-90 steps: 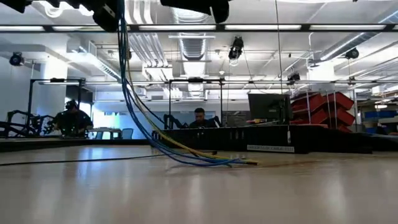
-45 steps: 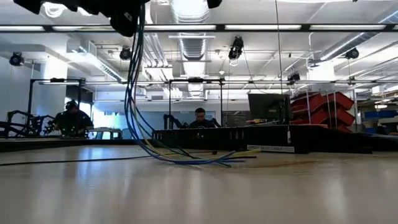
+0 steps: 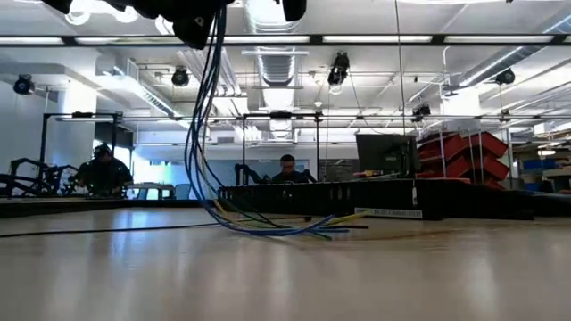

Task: Ziptie cables
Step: Wrap the zip tie around the cable bundle

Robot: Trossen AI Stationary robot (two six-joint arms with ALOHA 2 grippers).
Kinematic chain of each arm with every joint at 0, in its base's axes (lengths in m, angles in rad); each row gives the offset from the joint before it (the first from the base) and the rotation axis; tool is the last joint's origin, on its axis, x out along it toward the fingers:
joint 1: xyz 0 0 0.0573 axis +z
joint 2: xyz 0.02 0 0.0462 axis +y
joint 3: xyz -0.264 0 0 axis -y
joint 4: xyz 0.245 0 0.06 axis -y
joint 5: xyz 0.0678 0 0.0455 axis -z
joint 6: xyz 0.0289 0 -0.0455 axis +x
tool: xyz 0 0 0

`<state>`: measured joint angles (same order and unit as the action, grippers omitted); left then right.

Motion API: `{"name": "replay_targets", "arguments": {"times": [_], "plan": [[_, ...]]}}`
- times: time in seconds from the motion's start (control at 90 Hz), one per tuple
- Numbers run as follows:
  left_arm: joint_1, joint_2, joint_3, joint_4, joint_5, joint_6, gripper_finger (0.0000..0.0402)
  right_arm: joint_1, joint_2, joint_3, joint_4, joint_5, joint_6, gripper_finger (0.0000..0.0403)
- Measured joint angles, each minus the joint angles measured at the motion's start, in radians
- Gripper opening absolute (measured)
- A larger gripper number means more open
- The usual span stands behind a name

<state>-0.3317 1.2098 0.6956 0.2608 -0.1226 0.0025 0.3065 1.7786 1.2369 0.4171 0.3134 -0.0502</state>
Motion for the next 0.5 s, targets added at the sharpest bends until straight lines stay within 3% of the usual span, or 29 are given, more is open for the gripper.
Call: {"name": "replay_targets", "arguments": {"times": [0.111, 0.278, 0.5], "plan": [[0.0, -0.001, 0.0, -0.016, 0.0, 0.005, 0.0007, -0.002, 0.0, 0.0, 0.0, 0.0, 0.0, 0.0111], [0.0, -0.009, 0.008, -0.036, -0.001, 0.015, 0.0007, -0.002, -0.002, 0.0, 0.0, 0.0, -0.013, 0.0017], [0.0, -0.021, 0.014, -0.024, -0.003, 0.025, 0.0013, -0.002, -0.035, 0.0, 0.001, -0.001, -0.021, 0.0006]]}}
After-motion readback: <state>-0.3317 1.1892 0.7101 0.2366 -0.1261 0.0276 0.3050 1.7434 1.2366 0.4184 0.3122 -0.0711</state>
